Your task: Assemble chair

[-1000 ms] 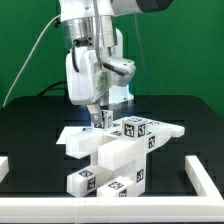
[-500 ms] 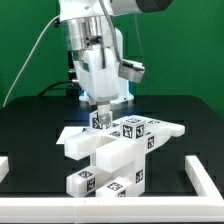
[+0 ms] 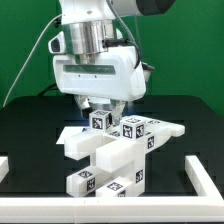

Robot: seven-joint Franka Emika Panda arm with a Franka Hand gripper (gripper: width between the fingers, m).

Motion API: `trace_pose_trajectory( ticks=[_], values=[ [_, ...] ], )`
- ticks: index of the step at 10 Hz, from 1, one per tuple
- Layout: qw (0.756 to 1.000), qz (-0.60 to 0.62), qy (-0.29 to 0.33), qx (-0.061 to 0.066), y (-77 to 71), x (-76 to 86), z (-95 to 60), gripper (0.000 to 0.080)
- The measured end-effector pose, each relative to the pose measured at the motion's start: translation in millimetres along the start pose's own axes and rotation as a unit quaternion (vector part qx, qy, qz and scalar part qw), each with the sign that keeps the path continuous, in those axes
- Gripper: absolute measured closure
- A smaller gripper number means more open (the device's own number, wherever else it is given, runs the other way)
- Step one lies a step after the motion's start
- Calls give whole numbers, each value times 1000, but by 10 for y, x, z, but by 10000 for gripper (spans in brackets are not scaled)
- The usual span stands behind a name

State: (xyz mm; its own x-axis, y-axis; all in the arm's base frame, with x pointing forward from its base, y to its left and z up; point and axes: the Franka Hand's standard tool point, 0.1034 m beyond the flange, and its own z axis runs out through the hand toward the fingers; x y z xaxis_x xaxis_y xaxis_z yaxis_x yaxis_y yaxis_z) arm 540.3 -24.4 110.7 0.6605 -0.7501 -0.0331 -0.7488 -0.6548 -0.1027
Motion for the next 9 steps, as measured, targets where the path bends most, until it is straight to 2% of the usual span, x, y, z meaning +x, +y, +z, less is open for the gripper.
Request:
trace_pose_trajectory(
  ticks=[2, 3, 6, 8, 9],
  values=[
    [1000, 2, 0, 0, 0, 0, 0, 409],
    [998, 61, -1, 2, -7, -6, 2, 518],
    [982, 188, -1, 2, -11, -11, 5, 517],
    [951, 310, -1, 2, -31, -2, 8, 517],
    [925, 380, 0, 3, -37, 4, 9, 517]
  ],
)
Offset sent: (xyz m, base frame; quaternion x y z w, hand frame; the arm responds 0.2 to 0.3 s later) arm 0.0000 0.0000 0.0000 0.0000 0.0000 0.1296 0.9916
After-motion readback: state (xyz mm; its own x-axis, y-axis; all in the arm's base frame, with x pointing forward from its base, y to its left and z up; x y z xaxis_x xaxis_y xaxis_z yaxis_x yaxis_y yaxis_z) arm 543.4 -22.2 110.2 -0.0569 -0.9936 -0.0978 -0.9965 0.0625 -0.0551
